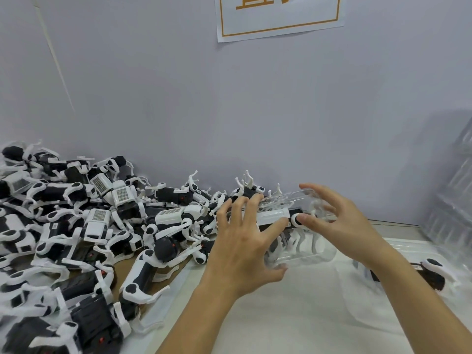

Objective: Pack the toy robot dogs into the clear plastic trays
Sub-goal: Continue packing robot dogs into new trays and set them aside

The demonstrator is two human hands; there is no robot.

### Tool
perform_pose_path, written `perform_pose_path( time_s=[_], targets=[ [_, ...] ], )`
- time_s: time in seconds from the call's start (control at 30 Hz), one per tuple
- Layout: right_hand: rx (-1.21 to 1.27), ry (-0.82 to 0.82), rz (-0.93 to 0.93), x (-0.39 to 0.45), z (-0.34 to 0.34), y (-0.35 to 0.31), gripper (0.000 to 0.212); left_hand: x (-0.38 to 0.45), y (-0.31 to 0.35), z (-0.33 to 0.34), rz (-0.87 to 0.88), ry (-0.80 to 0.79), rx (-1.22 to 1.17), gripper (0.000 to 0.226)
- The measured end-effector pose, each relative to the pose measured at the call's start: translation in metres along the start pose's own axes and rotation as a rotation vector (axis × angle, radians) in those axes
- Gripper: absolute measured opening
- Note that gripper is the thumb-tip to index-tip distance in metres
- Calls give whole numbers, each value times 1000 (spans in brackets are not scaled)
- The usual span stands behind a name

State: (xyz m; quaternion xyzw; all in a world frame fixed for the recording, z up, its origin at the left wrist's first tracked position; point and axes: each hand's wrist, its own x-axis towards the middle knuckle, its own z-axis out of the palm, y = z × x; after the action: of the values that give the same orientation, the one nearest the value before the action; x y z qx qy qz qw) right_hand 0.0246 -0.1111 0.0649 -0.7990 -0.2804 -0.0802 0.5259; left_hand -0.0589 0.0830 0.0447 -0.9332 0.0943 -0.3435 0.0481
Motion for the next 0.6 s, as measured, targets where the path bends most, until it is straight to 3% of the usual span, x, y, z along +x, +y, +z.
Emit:
perform_pose_path(
  time_s=[0.33,0.43,0.6],
  targets=[
    [-34,14,-8,2,1,8,50,-1,-1,10,-2,42,-46,75],
    [50,89,-30,2,0,7,49,-1,-2,12,-96,104,-228,74],
    [321,195,-48,2,-1,1,36,0,-11,9,-447,215,-726,64]
  ],
)
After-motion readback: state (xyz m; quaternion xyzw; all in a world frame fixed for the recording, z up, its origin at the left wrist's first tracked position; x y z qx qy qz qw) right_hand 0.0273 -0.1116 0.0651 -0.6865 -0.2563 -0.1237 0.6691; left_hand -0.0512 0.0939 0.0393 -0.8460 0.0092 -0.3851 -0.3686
